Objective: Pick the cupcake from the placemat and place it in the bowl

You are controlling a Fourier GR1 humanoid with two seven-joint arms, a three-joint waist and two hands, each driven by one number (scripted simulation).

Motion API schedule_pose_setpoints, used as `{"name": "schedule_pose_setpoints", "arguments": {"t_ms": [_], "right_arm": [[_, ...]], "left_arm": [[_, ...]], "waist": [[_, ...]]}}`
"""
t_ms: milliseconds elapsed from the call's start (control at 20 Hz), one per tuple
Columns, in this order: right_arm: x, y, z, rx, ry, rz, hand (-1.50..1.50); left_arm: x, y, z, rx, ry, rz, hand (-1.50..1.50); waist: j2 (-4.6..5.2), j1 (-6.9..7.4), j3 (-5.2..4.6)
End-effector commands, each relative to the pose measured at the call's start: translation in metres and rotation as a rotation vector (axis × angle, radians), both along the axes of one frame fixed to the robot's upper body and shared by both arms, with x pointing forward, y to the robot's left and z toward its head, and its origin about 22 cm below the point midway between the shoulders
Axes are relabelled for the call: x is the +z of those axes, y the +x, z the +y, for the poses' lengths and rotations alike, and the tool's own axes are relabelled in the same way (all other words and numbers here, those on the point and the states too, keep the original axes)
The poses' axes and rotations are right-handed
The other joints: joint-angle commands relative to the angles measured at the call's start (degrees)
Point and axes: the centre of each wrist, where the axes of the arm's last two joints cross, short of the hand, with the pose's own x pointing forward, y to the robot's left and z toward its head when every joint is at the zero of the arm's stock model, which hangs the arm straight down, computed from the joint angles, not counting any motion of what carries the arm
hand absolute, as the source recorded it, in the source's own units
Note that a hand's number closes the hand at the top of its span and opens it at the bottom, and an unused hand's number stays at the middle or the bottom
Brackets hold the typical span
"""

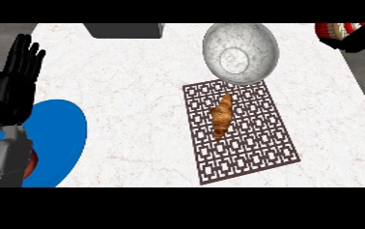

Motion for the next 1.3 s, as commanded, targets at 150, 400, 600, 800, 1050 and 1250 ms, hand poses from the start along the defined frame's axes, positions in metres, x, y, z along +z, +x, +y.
{"name": "schedule_pose_setpoints", "arguments": {"t_ms": [150,400,600,800,1050,1250], "right_arm": [[-0.062,0.011,0.075,0.007,-0.045,0.045,1.5],[-0.107,0.022,0.098,-0.092,-0.152,-0.01,1.5],[-0.121,0.033,0.081,-0.233,-0.085,0.127,1.5],[-0.153,0.034,0.096,-0.207,0.027,0.192,-1.5],[-0.163,0.033,0.095,-0.148,0.306,0.199,-1.5],[-0.143,0.036,0.074,-0.202,0.469,0.038,-1.5]], "left_arm": [[-0.004,-0.006,-0.009,0.011,-0.011,-0.004,0.0],[0.0,-0.004,-0.021,-0.023,-0.009,0.0,0.0],[-0.002,-0.009,-0.004,-0.033,-0.011,-0.013,0.0],[-0.004,0.0,0.001,-0.019,0.006,-0.014,0.0],[0.0,0.002,-0.008,-0.032,0.002,-0.011,0.0],[-0.002,-0.002,-0.007,-0.022,-0.005,-0.024,0.0]], "waist": [[0.01,-0.1,0.04],[0.4,0.81,0.07],[0.61,1.5,0.06],[0.86,1.6,0.09],[1.02,1.94,0.15],[0.7,1.45,0.14]]}}
